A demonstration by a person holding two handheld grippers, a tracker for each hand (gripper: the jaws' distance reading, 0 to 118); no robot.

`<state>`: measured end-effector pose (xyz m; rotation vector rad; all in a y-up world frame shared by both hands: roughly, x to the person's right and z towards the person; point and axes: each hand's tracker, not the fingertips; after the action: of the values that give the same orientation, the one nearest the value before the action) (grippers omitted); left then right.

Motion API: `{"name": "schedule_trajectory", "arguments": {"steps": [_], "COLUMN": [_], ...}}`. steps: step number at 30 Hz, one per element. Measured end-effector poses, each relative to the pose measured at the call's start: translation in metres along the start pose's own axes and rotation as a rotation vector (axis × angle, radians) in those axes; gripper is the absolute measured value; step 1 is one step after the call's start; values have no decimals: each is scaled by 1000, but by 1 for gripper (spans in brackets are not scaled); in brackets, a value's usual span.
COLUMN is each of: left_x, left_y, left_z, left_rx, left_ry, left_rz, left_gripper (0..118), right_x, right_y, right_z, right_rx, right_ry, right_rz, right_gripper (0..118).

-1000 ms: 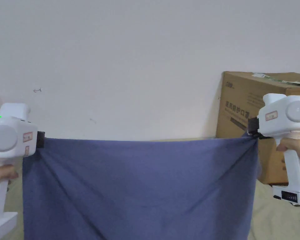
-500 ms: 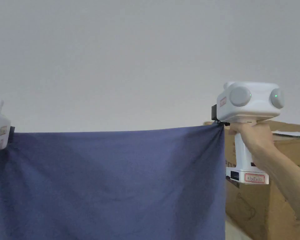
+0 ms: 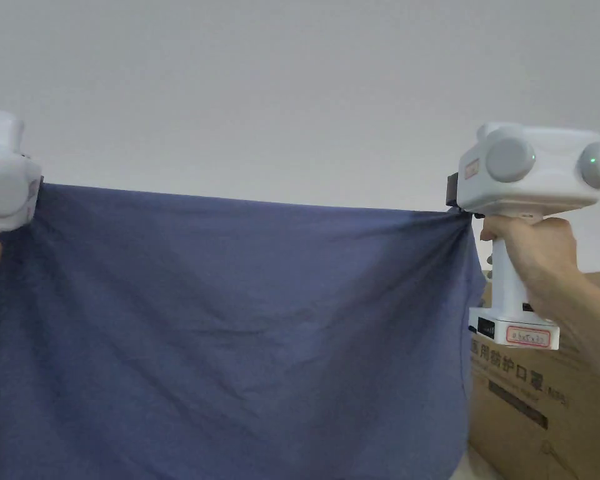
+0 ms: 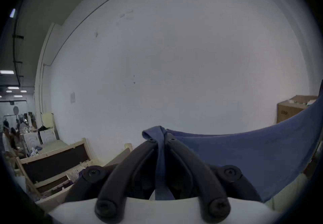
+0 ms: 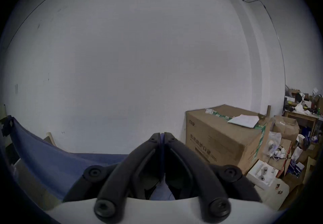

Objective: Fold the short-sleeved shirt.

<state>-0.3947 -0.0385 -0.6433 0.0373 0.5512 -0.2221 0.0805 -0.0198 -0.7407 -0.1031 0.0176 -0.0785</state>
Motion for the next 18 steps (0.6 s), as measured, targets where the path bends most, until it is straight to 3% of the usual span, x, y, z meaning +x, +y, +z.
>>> {"name": "schedule_trajectory", "arguments": {"steps": [3,7,10,18], "left_x": [18,51,77,114], "left_y": [-53,-160,-251,-425], "left_z": [-19,-46,-61,-47], "left_rx": [-26,-186,-331,-665], "left_ry": [9,-5,-21,-97], "left_rz": [-33,-91,-144,-173], "left_gripper": [4,3,4,4], "right_x": [-6,-15,-18,-15], "right_y": [-52,-148,-229,-408], "right_z": [-31,-82,-120,-164], "right_rx": [-97,-262,-413,-705], "right_ry": [16,-7,-15,6], "right_rz": [28,86,76,124], "right_gripper": [2,2,2,2]}}
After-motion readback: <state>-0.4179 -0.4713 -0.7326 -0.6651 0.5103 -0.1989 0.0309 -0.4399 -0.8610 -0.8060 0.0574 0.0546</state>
